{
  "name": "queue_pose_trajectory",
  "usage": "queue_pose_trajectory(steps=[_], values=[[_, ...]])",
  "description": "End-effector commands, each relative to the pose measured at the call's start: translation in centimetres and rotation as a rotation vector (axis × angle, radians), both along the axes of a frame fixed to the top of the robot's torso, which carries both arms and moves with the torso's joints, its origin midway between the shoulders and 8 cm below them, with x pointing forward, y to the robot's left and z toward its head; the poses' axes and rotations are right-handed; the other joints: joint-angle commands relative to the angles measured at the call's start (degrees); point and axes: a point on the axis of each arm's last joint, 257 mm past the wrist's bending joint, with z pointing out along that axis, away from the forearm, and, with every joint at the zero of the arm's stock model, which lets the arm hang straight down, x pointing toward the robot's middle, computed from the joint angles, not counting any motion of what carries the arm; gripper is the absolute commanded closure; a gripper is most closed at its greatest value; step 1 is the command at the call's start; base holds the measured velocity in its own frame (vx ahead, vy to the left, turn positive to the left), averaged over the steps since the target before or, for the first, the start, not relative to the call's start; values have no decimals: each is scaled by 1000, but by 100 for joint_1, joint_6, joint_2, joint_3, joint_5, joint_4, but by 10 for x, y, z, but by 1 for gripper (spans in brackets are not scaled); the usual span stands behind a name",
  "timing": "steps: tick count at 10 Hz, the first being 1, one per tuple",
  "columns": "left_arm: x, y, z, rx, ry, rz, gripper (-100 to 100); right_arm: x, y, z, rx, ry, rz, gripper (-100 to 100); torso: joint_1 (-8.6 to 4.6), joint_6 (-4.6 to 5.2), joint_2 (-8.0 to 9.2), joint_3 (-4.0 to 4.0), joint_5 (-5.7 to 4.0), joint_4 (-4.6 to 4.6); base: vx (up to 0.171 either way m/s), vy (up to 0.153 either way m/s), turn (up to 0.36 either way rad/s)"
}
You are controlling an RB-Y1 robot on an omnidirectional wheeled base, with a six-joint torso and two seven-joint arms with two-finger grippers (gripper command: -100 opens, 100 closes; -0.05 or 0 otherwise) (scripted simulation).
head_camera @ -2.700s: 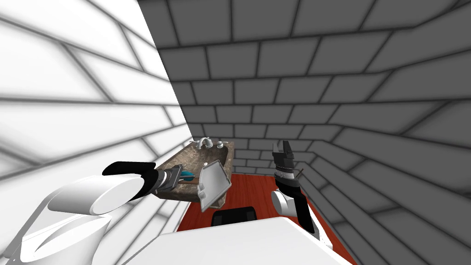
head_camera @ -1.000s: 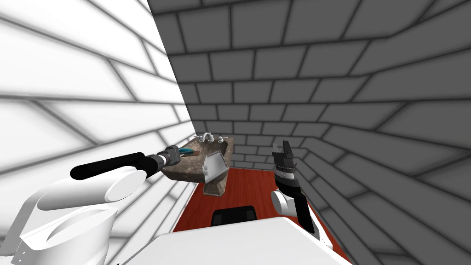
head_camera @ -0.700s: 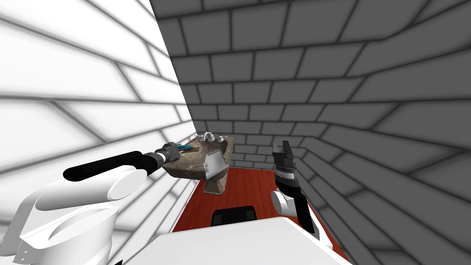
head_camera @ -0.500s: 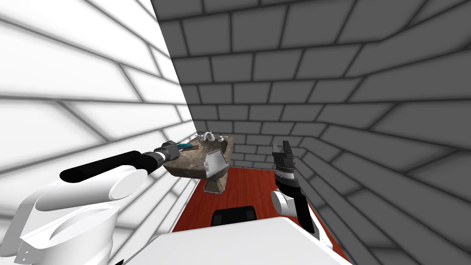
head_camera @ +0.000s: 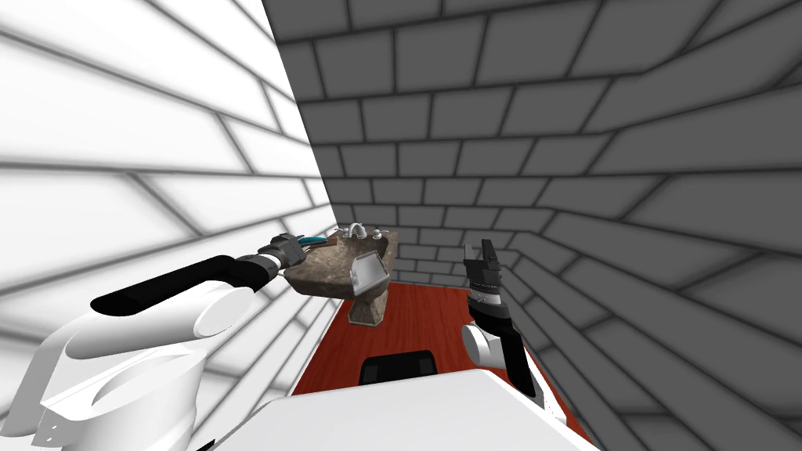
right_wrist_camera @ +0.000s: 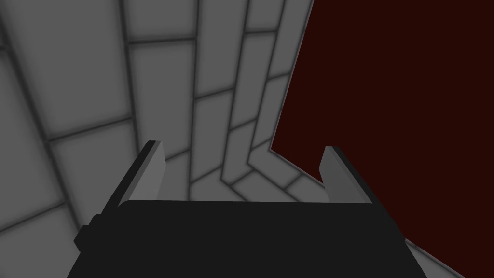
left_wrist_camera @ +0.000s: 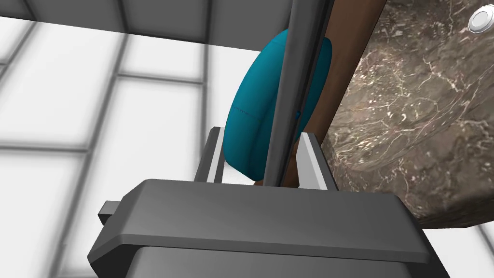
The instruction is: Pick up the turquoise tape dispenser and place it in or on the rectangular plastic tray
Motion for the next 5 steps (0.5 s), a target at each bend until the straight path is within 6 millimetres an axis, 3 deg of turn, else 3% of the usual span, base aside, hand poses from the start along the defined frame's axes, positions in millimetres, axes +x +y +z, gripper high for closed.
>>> queue_pose_trajectory(steps=[1, 5], values=[[5, -1, 8, 5, -28, -1, 100, 0, 0, 0, 0, 0, 0, 0, 0, 0, 0, 0, 0, 0, -33, -7, 8], [16, -15, 15, 26, -96, -25, 100, 0, 0, 0, 0, 0, 0, 0, -4, 3, -20, -14, -1, -8, -19, -7, 13]])
